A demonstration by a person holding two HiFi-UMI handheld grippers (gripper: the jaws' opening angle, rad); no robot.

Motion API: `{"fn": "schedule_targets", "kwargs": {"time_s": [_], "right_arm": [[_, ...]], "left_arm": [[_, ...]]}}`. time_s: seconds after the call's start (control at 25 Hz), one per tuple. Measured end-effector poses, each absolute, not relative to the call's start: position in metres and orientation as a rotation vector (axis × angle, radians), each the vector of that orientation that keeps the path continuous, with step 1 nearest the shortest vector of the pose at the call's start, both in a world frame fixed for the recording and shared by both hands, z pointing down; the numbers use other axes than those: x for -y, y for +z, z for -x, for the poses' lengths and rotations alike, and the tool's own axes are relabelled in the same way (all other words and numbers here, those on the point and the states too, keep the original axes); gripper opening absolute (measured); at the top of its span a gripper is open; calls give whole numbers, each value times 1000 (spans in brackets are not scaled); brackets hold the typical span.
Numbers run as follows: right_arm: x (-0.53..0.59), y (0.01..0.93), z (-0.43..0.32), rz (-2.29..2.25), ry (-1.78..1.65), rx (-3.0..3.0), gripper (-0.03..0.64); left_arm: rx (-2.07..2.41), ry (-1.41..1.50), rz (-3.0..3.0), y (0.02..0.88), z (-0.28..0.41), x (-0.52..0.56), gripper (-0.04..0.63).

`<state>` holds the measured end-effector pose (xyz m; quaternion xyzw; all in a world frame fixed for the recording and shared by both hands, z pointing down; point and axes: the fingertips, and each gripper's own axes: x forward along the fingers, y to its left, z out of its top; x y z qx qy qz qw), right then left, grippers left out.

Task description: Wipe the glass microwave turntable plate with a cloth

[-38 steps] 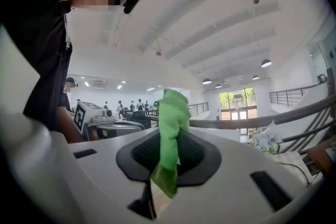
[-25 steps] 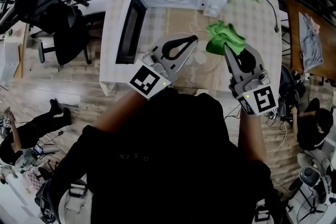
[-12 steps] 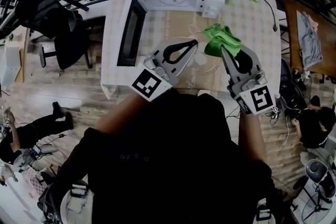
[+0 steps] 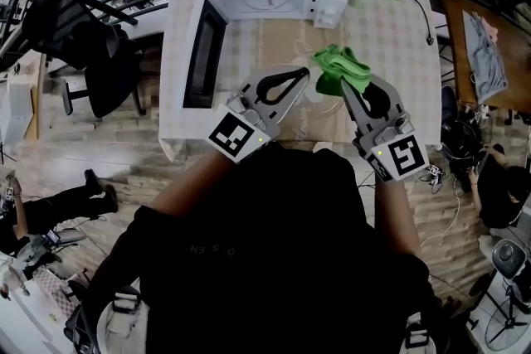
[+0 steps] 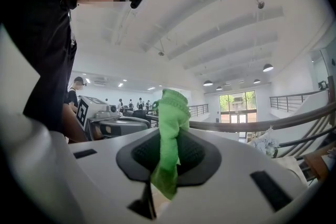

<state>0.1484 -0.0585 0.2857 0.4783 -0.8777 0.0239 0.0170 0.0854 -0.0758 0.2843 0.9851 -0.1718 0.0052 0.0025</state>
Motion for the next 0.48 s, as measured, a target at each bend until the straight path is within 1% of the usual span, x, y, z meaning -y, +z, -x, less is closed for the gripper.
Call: {"fn": "schedule_targets", "kwargs": {"time_s": [0.48], "right_arm": [[50,283,-150,-1478,68,2736,67]], "left_arm": [[505,38,-3078,293,-90,66,21]]}}
